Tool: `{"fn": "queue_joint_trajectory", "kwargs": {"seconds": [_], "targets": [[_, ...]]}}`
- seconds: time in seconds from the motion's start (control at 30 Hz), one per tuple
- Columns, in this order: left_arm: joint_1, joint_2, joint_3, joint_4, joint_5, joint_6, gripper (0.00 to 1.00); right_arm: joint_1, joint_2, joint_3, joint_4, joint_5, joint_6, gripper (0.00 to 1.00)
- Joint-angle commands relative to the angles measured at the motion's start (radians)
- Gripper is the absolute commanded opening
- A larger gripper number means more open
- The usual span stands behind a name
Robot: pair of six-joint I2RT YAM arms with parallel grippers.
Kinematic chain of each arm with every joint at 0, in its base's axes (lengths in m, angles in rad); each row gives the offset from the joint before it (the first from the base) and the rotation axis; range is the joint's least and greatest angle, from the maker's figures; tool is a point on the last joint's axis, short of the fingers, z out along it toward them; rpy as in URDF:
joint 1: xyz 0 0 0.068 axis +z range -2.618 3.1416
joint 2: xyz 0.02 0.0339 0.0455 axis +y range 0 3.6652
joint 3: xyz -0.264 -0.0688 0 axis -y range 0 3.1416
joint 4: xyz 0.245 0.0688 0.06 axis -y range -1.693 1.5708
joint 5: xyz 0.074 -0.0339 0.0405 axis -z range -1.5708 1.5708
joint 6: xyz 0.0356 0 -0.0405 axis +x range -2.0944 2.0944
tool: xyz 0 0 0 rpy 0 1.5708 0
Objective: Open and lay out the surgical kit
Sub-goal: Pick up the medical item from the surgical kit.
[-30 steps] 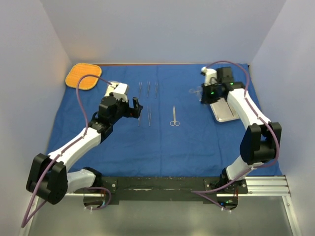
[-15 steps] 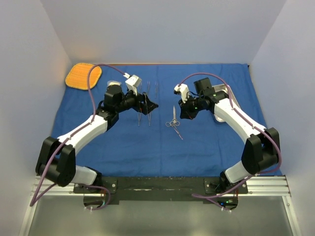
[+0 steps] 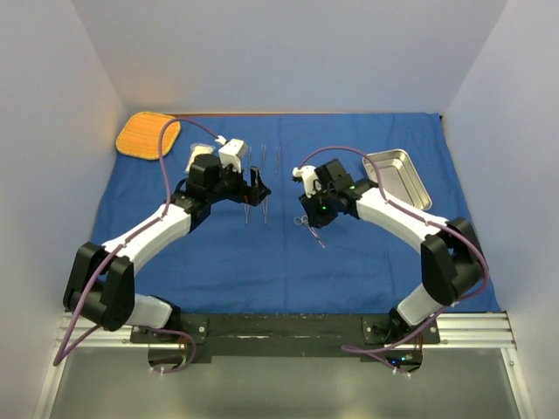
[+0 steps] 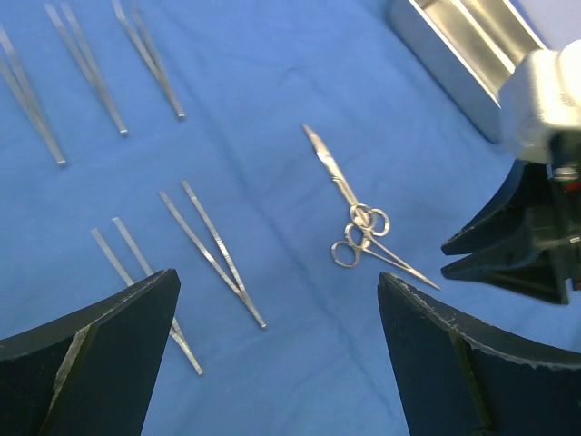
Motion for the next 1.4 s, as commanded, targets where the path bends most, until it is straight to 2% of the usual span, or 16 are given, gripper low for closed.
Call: {"fn": "queue_joint_trajectory", "kwargs": {"seconds": [0.0, 0.07, 0.43, 1.07, 1.27, 1.3, 1.37], "targets": [[0.005, -0.052, -0.021, -0.030, -0.108, 0.030, 0.97, 0.059, 0.068, 0.004, 0.116, 0.183, 0.183, 0.31], [0.003, -0.054, -0.019, -0.045, -0.113, 0.029, 0.97, 0.073, 0.103, 0.024, 0.108, 0.219, 0.186, 0.36], [0.005, -0.089, -0.036, -0.073, -0.162, 0.060, 0.97, 0.116, 0.240, 0.094, 0.070, 0.342, 0.195, 0.38], [0.005, -0.084, -0.048, -0.073, -0.160, 0.064, 0.97, 0.120, 0.327, 0.133, 0.016, 0.313, 0.161, 0.28], [0.005, -0.088, -0.048, -0.073, -0.154, 0.064, 0.97, 0.120, 0.332, 0.139, -0.002, 0.303, 0.140, 0.32], [0.005, -0.088, -0.048, -0.073, -0.154, 0.066, 0.97, 0.120, 0.332, 0.146, -0.011, 0.299, 0.131, 0.31], [0.003, -0.089, -0.050, -0.073, -0.156, 0.067, 0.97, 0.120, 0.327, 0.153, -0.019, 0.291, 0.122, 0.19]]}}
